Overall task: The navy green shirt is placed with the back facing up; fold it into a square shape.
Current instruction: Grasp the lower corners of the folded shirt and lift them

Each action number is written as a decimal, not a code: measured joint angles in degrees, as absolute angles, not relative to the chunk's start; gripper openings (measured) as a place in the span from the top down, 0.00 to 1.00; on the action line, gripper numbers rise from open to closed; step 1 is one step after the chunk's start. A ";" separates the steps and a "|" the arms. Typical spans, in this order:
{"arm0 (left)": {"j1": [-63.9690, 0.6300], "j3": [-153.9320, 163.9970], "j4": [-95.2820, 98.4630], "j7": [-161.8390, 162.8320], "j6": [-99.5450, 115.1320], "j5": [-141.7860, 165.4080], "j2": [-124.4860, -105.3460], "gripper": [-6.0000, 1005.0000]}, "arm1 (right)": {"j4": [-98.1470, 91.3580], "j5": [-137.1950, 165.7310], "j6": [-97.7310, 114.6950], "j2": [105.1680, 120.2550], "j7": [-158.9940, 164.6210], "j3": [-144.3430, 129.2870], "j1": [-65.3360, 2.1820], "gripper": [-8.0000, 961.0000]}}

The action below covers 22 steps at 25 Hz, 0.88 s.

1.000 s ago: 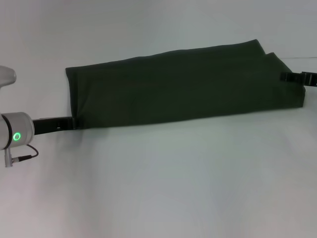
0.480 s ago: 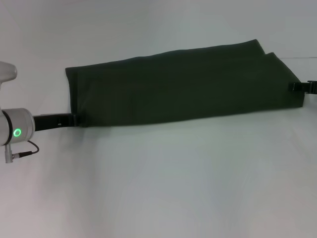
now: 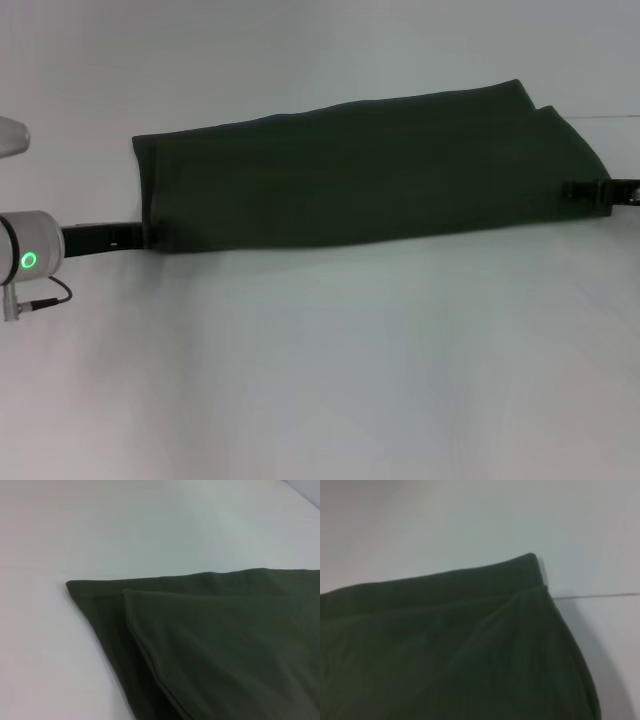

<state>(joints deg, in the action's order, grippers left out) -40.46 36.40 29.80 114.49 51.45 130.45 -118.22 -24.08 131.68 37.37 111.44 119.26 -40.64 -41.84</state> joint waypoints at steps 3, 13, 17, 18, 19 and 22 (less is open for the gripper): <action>-40.55 36.39 29.85 114.50 51.26 130.48 -118.13 0.97 | -22.82 131.70 35.68 111.99 118.28 -40.83 -42.58 0.25; -40.68 36.23 30.08 114.59 51.11 130.58 -117.99 0.97 | -22.21 131.75 33.42 112.75 117.95 -41.91 -42.81 0.33; -40.83 36.20 30.09 114.89 51.07 130.60 -117.77 0.97 | -22.25 131.75 33.69 112.68 117.94 -42.02 -42.43 0.52; -40.90 36.21 30.09 115.06 51.05 130.61 -117.70 0.97 | -22.25 131.75 33.84 112.59 117.94 -42.04 -42.40 0.60; -40.90 36.21 30.09 115.06 51.05 130.61 -117.70 0.97 | -22.25 131.75 34.01 112.51 117.94 -42.06 -42.37 0.67; -40.96 36.21 30.11 115.10 50.98 130.61 -117.60 0.97 | -22.37 131.75 34.52 112.41 117.94 -42.16 -42.28 0.74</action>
